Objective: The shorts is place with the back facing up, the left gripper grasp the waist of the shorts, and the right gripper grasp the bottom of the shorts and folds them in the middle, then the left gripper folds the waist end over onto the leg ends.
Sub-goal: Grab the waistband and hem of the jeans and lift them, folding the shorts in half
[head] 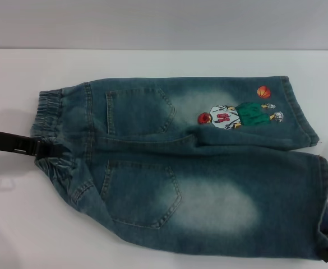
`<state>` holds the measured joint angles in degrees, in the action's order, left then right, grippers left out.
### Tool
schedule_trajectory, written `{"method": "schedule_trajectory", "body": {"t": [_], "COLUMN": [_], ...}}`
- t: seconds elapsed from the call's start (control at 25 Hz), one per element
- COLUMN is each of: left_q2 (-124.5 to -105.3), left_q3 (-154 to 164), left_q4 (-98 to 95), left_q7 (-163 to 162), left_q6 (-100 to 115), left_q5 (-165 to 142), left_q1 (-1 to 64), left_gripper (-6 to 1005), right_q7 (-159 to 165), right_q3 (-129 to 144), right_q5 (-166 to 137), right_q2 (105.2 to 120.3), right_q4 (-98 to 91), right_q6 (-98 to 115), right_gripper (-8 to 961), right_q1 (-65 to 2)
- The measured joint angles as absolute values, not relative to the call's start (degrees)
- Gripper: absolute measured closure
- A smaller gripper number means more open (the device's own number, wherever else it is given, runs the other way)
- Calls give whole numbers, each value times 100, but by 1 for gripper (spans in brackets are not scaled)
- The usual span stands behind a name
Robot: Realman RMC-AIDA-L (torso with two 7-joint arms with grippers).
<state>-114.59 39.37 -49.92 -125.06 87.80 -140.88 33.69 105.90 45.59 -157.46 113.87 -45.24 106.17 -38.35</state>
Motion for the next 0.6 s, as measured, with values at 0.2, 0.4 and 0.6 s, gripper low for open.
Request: {"method": "schedule_trajectory", "body": {"t": [0.2,0.4,0.6], "left_q2": [-11452,-11451,-11457], "left_q3": [3937,3937,3937], "left_q4": [-4992,-4992,-4992], "left_q7": [-12507,-12507,-12507], "left_q6": [8780,8780,8781], "left_q5": [-14088,-14087,-14083], "left_q1": [3384,3387,3387], "left_gripper": [945,944,944], "right_q7": [10590,10590,10590], "right_q3": [4649,4710,4763], "right_q5": [-15758,-15771,-15775], "right_q2": [11385,11382,11385], "right_q4": [-4535,-4520,-4510], "right_q6": [10518,10430,10357], "right_gripper": [450,721,842], "right_q1": [-3828,-3819,-3806]}}
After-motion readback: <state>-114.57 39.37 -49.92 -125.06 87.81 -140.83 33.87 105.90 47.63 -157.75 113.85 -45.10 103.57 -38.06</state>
